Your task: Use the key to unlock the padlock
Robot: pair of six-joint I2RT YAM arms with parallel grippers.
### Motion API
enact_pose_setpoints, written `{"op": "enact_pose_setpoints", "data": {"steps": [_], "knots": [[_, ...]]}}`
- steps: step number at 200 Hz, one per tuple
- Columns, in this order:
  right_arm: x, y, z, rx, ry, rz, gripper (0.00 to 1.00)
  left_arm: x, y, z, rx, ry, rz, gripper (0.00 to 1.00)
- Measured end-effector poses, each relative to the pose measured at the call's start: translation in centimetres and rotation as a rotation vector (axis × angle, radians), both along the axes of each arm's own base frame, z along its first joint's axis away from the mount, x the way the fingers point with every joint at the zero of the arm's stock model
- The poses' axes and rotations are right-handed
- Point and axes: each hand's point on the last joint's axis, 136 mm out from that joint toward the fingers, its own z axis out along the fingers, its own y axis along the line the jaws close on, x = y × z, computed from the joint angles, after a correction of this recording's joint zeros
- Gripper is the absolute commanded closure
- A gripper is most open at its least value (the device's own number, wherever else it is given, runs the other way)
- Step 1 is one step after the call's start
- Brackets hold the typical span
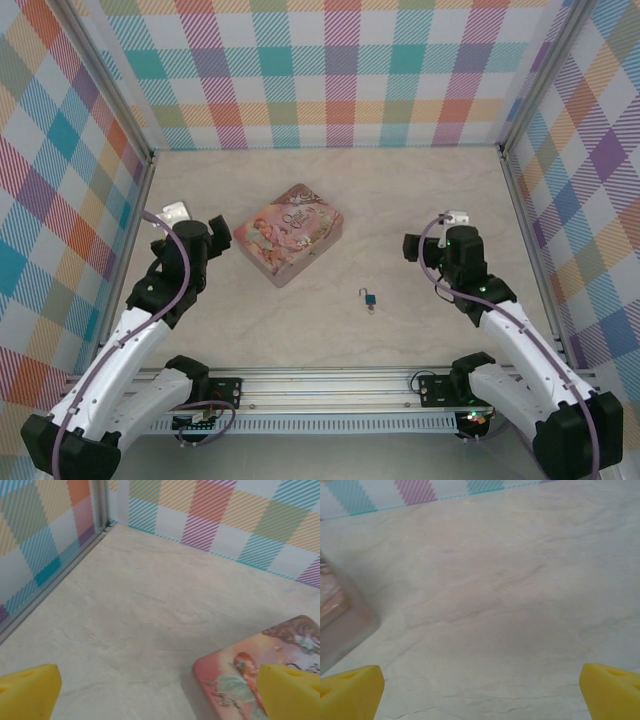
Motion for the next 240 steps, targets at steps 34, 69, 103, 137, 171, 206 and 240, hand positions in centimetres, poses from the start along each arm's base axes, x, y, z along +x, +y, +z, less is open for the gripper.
{"op": "enact_pose_setpoints", "data": {"steps": [34, 69, 103, 137, 171, 206, 240], "knots": [[-0.6, -3.6, -3.1, -0.089, -0.021, -0.122, 0.00, -0.1, 1.4, -2.0, 0.043, 0.008, 0.060, 0.00], [-0.2, -5.3, -5.7, -0.147, 0.002, -0.172, 0.00, -0.2, 2.4, -5.9, 0.068, 0.015, 0.096, 0.00], [0.9, -5.7, -8.0, -0.154, 0.003, -0.186, 0.00, 0.1, 2.4, -7.6, 0.090, 0.027, 0.075, 0.00], [2.0, -5.3, -9.1, -0.147, -0.034, -0.141, 0.00, 0.8, 2.6, -8.4, 0.102, 0.007, 0.058, 0.00], [4.0, -4.5, -8.1, -0.131, -0.129, -0.084, 0.00, 0.6, 3.7, -9.8, 0.112, 0.026, 0.071, 0.00], [5.3, -4.2, -6.8, -0.143, -0.225, -0.042, 0.00, 0.4, 4.1, -10.4, 0.100, 0.029, 0.066, 0.00], [6.0, -4.3, -8.6, -0.151, -0.226, -0.024, 0.00, 0.7, 3.7, -10.4, 0.095, 0.020, 0.040, 0.00]]}}
